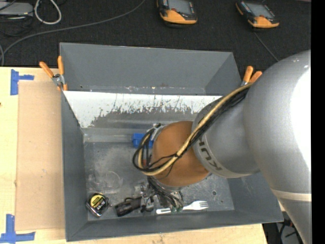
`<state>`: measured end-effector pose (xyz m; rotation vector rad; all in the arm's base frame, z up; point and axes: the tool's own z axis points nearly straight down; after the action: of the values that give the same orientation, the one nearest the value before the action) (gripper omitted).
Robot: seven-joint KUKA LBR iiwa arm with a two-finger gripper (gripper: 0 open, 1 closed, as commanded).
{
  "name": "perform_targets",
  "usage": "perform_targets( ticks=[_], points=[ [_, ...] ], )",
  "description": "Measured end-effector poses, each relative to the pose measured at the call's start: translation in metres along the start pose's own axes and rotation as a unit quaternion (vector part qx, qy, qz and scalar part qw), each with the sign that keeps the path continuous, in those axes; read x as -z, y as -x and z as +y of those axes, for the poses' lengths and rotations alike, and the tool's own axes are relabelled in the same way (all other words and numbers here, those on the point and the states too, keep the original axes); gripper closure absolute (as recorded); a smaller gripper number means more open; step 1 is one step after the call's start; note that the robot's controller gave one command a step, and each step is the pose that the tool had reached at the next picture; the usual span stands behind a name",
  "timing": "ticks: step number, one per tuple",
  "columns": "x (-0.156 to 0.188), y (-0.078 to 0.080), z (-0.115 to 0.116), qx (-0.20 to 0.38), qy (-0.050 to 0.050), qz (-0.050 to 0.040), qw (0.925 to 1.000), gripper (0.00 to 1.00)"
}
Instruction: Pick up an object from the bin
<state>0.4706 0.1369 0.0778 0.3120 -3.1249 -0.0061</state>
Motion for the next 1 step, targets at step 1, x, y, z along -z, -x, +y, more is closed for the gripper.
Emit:
perform_targets(
  ticks=[1],
  points=[
    [0.0150,-0.0004,0.0001,-0.001,0.000,0.0005,1.0000,1.00]
  ],
)
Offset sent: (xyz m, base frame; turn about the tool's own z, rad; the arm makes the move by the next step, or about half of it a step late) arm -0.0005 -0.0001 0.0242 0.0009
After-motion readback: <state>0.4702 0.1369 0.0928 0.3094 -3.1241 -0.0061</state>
